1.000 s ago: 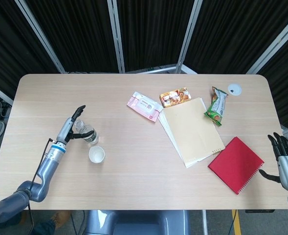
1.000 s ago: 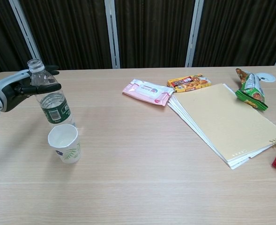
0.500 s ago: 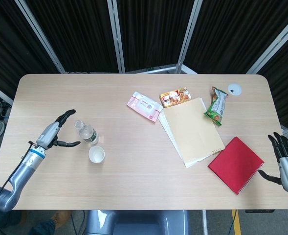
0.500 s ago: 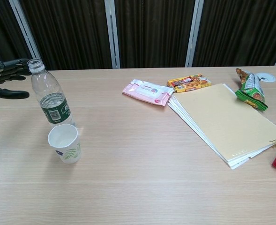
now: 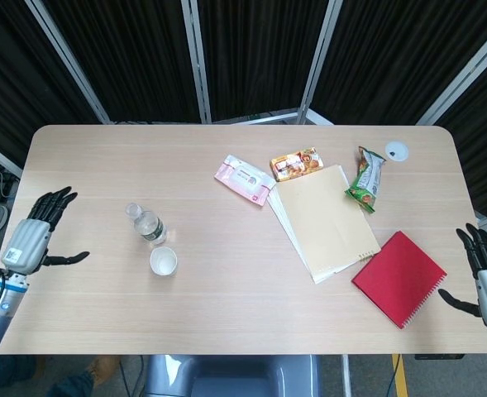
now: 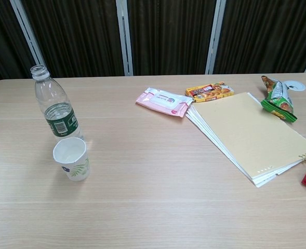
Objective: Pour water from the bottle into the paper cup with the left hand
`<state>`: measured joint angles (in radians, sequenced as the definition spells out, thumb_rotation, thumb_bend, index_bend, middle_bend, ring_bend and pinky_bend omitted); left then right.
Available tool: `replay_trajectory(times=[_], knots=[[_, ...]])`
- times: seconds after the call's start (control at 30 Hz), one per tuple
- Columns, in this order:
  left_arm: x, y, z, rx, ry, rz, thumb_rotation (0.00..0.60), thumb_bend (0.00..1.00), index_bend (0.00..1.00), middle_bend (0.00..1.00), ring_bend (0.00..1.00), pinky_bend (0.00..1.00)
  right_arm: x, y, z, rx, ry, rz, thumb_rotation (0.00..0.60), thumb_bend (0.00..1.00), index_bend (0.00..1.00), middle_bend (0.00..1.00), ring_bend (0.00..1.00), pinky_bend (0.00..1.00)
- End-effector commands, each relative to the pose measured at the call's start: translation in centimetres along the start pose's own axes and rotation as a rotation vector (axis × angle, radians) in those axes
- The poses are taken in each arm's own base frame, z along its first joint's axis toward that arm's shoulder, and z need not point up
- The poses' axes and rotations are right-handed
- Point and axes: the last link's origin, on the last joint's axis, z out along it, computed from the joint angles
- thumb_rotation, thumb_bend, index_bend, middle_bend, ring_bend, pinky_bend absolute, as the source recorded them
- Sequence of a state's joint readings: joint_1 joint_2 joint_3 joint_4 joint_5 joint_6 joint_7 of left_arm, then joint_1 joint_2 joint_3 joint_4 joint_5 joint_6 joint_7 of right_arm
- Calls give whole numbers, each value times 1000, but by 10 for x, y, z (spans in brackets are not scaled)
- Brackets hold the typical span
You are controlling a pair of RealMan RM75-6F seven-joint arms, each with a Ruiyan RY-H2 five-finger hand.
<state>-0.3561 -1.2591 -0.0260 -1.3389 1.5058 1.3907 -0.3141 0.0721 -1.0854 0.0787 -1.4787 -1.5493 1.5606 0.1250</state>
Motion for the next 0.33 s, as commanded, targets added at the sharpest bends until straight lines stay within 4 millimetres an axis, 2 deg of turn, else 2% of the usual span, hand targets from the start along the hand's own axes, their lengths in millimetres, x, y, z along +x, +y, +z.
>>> replay_trajectory(times=[0.03,0.23,0.33], knots=[[26,9,-42,107,103,130,600,0,0,0,0,0,4,-1,-1,5,13,-5,600,0,0,0,0,0],[39,33,-83,224,126,239,600,0,0,0,0,0,11,1,-2,17,57,-70,600,0,0,0,0,0],[40,40,-92,240,129,257,600,0,0,0,0,0,12,1,-3,22,68,-75,600,0,0,0,0,0]])
